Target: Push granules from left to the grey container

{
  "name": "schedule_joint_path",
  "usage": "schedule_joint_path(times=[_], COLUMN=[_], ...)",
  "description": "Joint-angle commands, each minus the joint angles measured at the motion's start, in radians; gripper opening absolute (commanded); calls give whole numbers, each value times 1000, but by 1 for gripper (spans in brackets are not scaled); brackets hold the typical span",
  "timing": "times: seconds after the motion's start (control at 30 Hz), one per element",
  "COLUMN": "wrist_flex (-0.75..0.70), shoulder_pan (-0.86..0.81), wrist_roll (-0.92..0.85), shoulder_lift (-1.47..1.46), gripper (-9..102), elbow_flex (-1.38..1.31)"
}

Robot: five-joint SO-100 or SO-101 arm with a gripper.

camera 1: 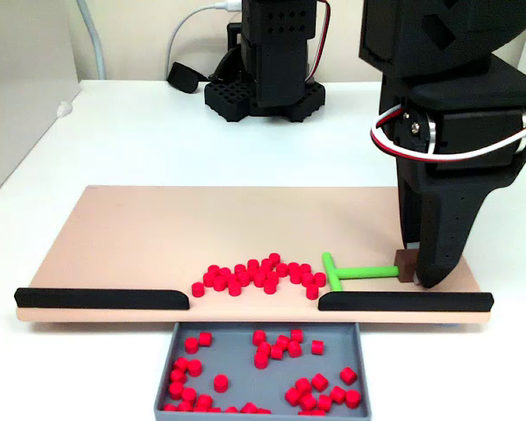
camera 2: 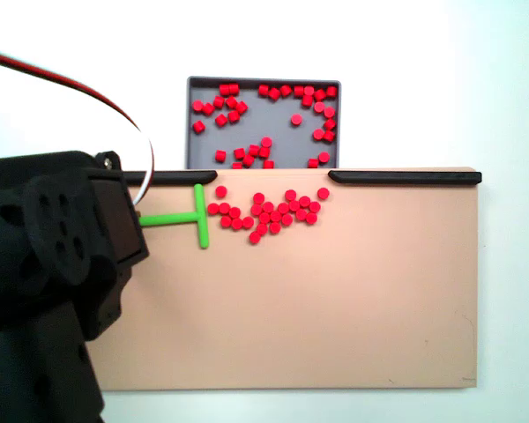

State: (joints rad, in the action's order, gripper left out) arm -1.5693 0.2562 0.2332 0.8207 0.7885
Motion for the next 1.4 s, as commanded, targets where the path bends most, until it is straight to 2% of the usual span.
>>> schedule_joint_path(times=[0.0, 0.43, 1.37], wrist_flex=[-2, -3, -3], shoulder_pan=[-18, -60, -106], wrist_roll=[-2, -21, -299], shoulder_lift=[2, 0, -3], gripper=[0, 0, 0], elbow_flex=[-18, -6, -5])
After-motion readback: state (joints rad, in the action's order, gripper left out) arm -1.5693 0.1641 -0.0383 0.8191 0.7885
